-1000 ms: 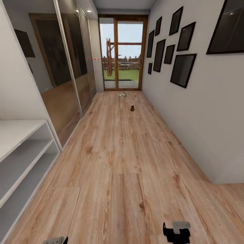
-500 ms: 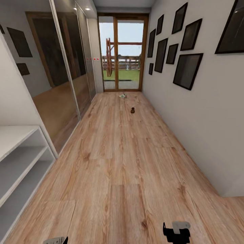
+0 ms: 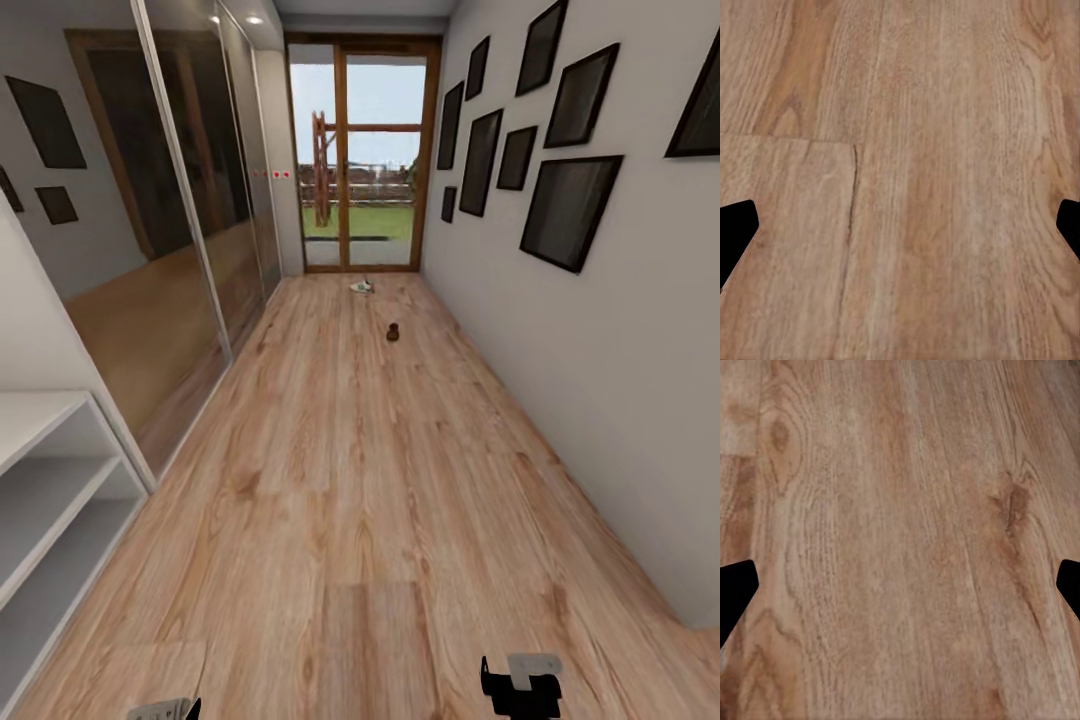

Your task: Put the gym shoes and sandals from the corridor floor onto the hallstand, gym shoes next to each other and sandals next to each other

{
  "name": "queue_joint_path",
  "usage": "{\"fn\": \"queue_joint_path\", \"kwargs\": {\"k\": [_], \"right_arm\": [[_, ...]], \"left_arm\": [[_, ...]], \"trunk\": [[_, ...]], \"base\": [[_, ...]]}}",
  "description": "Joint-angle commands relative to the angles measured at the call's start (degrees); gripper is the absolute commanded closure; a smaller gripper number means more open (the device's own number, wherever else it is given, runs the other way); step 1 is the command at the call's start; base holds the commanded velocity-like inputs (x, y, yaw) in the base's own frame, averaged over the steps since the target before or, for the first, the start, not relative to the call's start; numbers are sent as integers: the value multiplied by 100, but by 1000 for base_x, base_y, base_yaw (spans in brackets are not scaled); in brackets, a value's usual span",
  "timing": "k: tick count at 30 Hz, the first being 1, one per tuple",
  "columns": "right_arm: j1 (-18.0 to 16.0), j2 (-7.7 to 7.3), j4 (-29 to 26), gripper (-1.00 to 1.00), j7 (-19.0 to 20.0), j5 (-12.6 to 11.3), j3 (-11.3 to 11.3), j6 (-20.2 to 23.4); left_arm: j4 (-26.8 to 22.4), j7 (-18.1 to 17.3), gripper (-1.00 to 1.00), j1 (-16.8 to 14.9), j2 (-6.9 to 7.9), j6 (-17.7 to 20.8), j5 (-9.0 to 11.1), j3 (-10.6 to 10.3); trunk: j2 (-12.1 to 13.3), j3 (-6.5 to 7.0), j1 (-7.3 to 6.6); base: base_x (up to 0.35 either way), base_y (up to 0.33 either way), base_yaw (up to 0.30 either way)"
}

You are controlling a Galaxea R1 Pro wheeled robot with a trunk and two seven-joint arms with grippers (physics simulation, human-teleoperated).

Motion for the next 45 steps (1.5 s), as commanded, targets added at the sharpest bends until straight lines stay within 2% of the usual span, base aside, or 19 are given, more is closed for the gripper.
{"fn": "queue_joint_path", "kwargs": {"k": [1, 45], "right_arm": [[-4, 1, 6, -100, -19, 61, -47, -16], [-4, 1, 6, -100, -19, 61, -47, -16]], "left_arm": [[5, -57, -100, -3, -1, -5, 53, 20], [5, -57, -100, -1, -1, 1, 53, 19]], "trunk": [[-2, -5, 2], [-2, -5, 2]], "base": [[337, 0, 0], [337, 0, 0]]}}
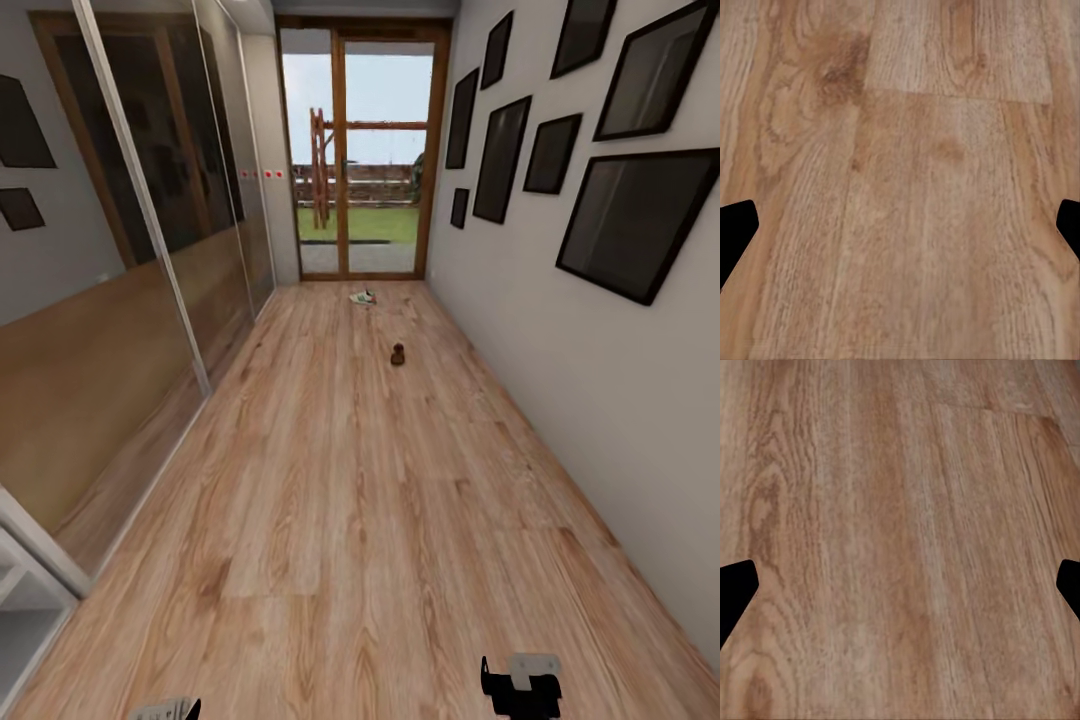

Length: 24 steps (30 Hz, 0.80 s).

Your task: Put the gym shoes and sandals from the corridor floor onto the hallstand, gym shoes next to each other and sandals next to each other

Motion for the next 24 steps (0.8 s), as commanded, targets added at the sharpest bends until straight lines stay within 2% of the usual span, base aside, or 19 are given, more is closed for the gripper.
{"fn": "queue_joint_path", "kwargs": {"k": [1, 24], "right_arm": [[-4, -1, 6, -100, -19, 61, -47, -16], [-4, 1, 6, -100, -19, 61, -47, -16]], "left_arm": [[5, -57, -100, -5, -1, -6, 53, 21], [5, -57, -100, -5, -1, -8, 53, 21]], "trunk": [[-2, -5, 2], [-2, -5, 2]], "base": [[337, 0, 0], [337, 0, 0]]}}
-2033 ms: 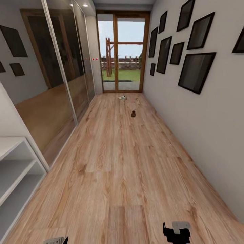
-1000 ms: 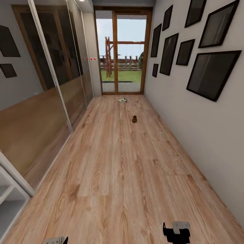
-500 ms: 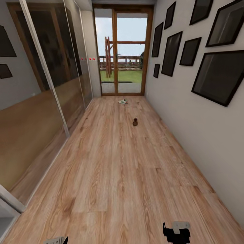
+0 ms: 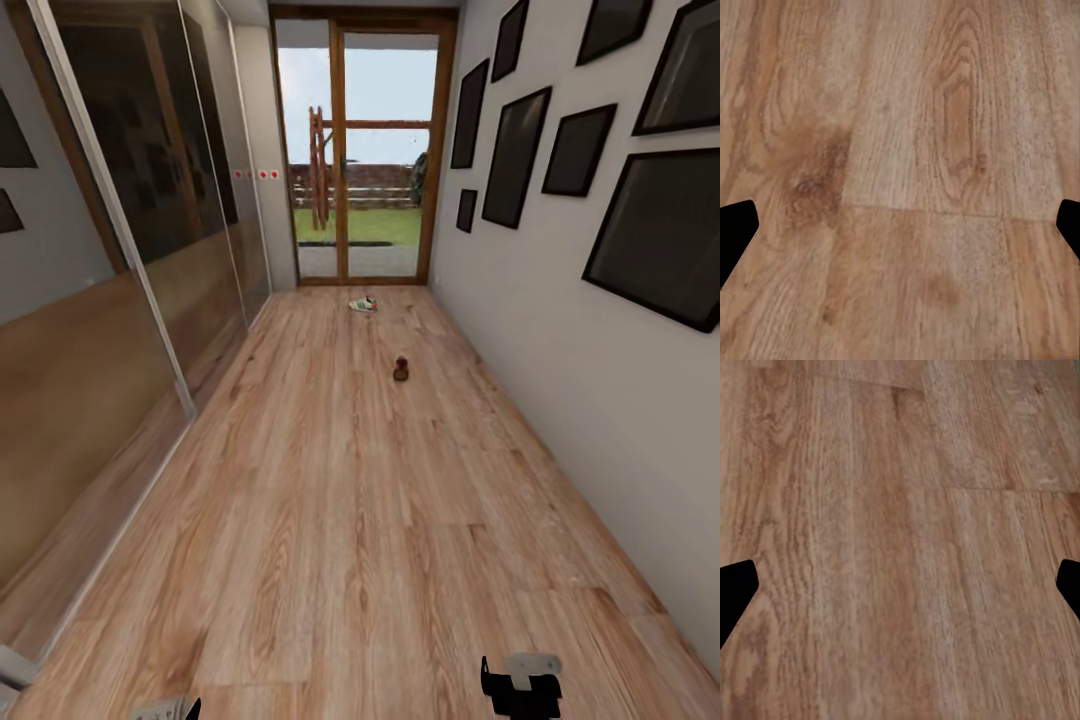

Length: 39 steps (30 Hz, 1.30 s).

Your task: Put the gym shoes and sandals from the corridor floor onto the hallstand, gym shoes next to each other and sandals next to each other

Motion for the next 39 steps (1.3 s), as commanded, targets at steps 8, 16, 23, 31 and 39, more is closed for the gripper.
{"fn": "queue_joint_path", "kwargs": {"k": [8, 16, 23, 31, 39], "right_arm": [[-4, 0, 6, -100, -19, 61, -48, -16], [-4, 0, 6, -100, -19, 61, -47, -16], [-4, -5, 6, -100, -19, 61, -50, -16], [-4, -13, 6, -100, -19, 61, -53, -16], [-4, -17, 6, -100, -19, 63, -50, -16]], "left_arm": [[5, -57, -100, -3, -1, -5, 53, 20], [5, -57, -100, -2, -1, -5, 53, 20], [5, -57, -100, -5, -1, -8, 53, 20], [5, -57, -100, -2, -1, -8, 53, 20], [5, -57, -100, -1, -1, -1, 53, 20]], "trunk": [[-2, -5, 2], [-2, -5, 2], [-2, -5, 2], [-2, -5, 2], [-2, -5, 2]], "base": [[337, 0, 0], [337, 0, 0], [337, 0, 0], [337, 0, 0], [337, 0, 0]]}}
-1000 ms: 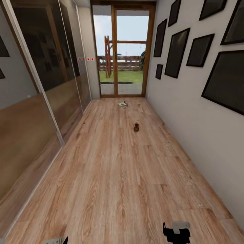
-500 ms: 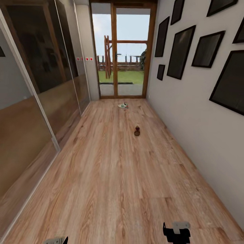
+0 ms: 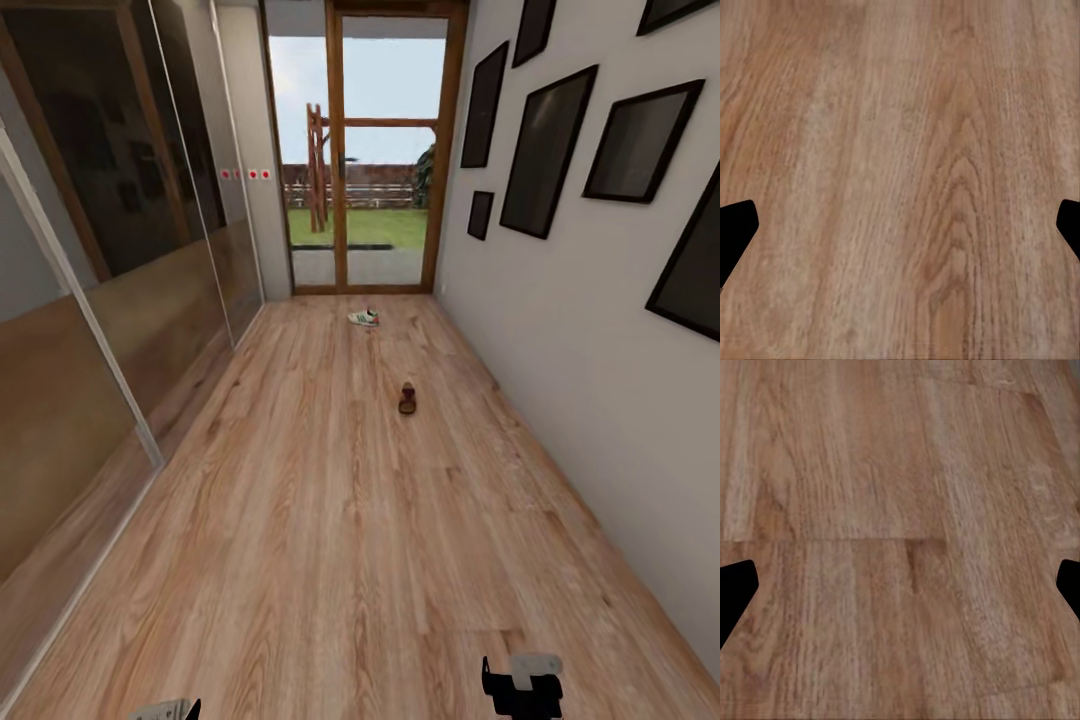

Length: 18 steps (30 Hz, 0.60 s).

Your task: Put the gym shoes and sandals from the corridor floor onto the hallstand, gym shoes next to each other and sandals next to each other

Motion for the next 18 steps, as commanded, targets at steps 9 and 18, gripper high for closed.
{"fn": "queue_joint_path", "kwargs": {"k": [9, 18], "right_arm": [[-4, -7, 6, -100, -19, 67, -48, -16], [-4, -17, 6, -100, -19, 68, -51, -16]], "left_arm": [[5, -57, -100, -3, -1, -3, 53, 20], [5, -57, -100, -4, -1, -5, 53, 20]], "trunk": [[-2, -5, 2], [-2, -5, 2]], "base": [[337, 0, 0], [337, 0, 0]]}}
